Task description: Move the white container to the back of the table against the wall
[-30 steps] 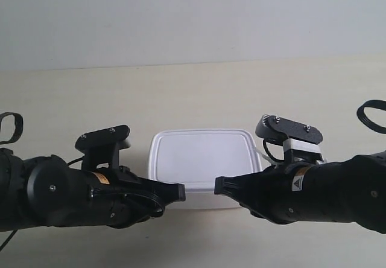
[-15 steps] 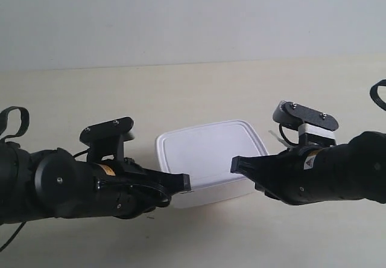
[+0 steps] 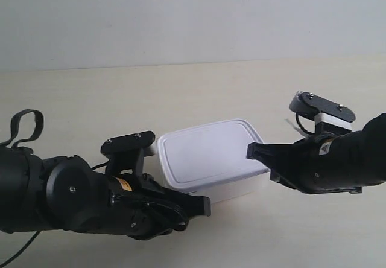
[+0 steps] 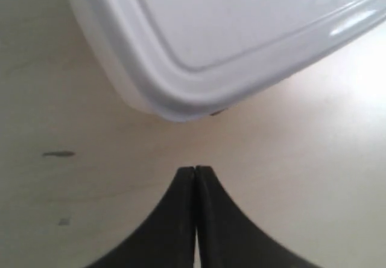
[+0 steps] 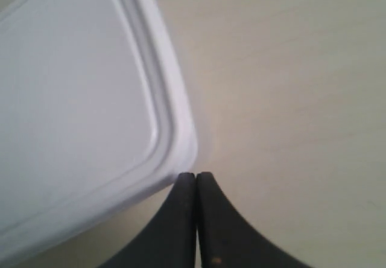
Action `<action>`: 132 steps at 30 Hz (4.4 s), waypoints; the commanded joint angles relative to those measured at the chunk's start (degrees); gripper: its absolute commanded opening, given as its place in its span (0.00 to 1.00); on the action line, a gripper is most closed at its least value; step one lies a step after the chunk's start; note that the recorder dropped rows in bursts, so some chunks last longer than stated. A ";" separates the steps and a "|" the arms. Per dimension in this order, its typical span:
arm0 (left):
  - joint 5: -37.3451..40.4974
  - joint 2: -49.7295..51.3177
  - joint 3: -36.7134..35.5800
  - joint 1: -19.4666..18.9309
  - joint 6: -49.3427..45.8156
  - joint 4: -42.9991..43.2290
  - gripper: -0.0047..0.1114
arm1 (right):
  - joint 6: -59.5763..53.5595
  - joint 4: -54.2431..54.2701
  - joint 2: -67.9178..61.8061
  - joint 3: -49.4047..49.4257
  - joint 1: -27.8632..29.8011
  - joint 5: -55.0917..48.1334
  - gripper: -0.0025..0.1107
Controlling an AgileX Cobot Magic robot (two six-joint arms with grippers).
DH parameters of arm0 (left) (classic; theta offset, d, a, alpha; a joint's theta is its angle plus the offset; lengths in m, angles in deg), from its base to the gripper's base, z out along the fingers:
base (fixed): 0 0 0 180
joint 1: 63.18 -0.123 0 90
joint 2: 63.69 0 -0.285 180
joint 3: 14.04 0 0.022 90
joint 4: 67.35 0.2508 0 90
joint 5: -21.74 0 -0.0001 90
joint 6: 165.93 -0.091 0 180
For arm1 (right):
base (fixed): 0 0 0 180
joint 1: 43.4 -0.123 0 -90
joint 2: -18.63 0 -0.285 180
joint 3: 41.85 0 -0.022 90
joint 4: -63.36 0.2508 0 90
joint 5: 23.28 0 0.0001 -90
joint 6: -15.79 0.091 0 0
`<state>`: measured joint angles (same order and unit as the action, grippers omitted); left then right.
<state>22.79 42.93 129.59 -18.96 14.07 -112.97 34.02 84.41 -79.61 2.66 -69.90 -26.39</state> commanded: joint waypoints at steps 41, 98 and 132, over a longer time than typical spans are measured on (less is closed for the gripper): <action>-4.21 8.85 9.28 -3.72 -7.33 1.57 0.04 | -0.45 2.58 -1.81 -3.41 2.49 -2.79 0.02; -3.03 14.78 16.78 -10.59 -16.11 1.93 0.04 | -52.91 56.28 -16.80 -19.10 1.13 -16.38 0.02; -4.65 19.23 22.31 -12.43 -19.58 2.02 0.04 | -52.64 52.02 -20.54 -23.09 5.98 -12.17 0.02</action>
<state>19.08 61.27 151.11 -31.12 -5.06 -110.94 -18.14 136.90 -99.43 -19.60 -65.15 -38.32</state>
